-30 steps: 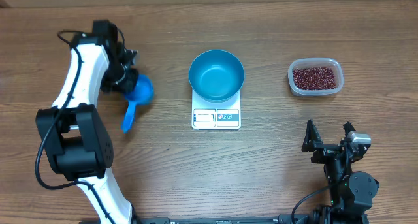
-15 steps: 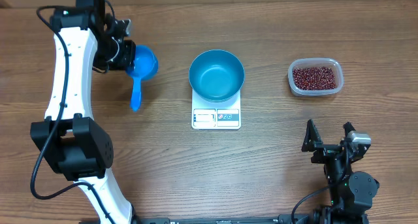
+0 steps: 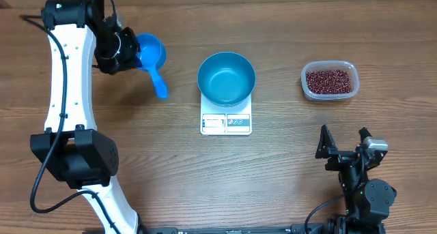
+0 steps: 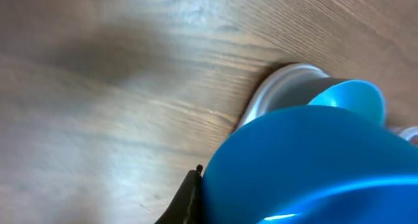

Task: Scoop item into bowl and weigh 150g on scale
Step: 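Lift the blue scoop with the left gripper and carry it over the bowl, then raise the right gripper and move it toward the scoop above the bowl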

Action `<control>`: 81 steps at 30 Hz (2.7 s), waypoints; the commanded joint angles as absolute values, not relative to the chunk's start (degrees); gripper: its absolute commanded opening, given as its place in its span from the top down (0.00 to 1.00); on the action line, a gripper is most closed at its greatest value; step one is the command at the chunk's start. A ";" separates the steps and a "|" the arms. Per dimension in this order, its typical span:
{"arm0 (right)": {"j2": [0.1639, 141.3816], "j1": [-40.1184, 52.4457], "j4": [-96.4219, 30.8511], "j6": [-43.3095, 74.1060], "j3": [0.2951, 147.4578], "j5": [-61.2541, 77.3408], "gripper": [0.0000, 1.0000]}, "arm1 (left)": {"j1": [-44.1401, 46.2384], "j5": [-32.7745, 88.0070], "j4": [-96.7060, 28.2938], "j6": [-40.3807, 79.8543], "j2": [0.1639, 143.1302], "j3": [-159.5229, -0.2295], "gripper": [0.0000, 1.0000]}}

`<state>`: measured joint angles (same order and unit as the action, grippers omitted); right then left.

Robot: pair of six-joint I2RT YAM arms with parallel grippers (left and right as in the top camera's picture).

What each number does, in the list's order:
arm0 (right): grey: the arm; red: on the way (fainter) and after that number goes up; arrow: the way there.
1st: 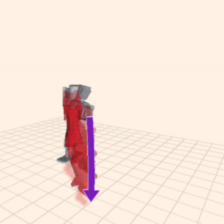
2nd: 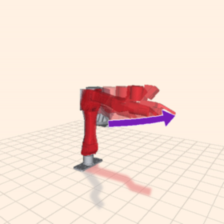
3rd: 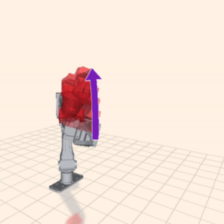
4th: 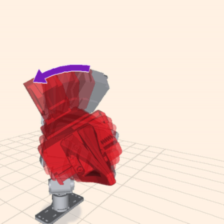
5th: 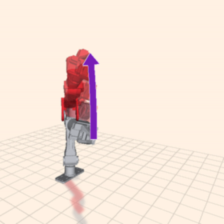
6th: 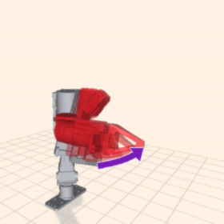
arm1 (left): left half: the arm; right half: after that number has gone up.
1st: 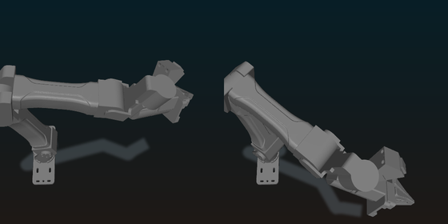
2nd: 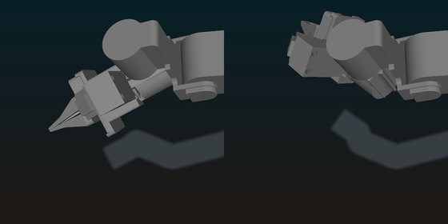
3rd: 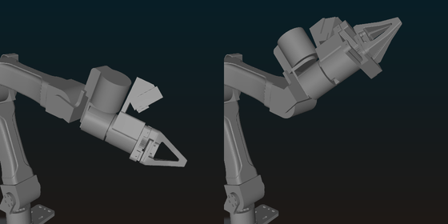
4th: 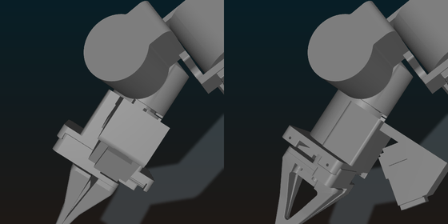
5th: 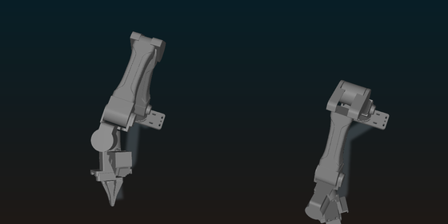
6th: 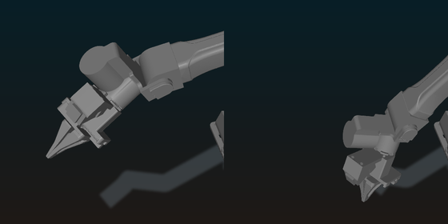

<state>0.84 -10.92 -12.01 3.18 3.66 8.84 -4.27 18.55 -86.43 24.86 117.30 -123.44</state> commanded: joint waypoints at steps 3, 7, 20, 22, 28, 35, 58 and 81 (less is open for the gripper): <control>0.19 -10.94 -11.70 3.11 3.60 9.10 0.00 | -4.47 26.96 -88.29 37.93 117.32 -124.88 0.96; 0.19 -10.94 -11.70 3.11 3.60 9.10 0.00 | -4.34 29.50 -90.00 37.95 117.32 -124.88 0.96; 0.19 -10.94 -11.73 3.11 3.60 9.10 0.00 | -0.49 28.71 -90.24 39.03 117.32 -124.88 0.96; 0.19 -10.94 -11.70 3.11 3.60 9.10 0.00 | 0.62 25.87 -91.15 42.52 117.32 -124.88 0.96; 0.19 -10.94 -11.70 3.11 3.60 9.10 0.00 | 5.04 16.19 -95.96 53.15 117.32 -124.88 0.96; 0.19 -10.94 -11.70 3.11 3.60 9.10 0.00 | 11.64 10.55 -96.82 61.21 117.32 -124.88 0.96; 0.19 -10.94 -11.51 3.14 3.60 9.13 0.00 | 22.87 3.57 -94.91 70.98 117.32 -124.88 0.96; 0.51 -10.96 -1.89 24.05 10.61 35.73 0.00 | 22.90 4.05 -94.67 70.26 117.32 -124.88 0.96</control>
<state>0.84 -10.90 -2.59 20.95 5.41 33.06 22.85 4.80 -94.54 70.00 117.30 -123.48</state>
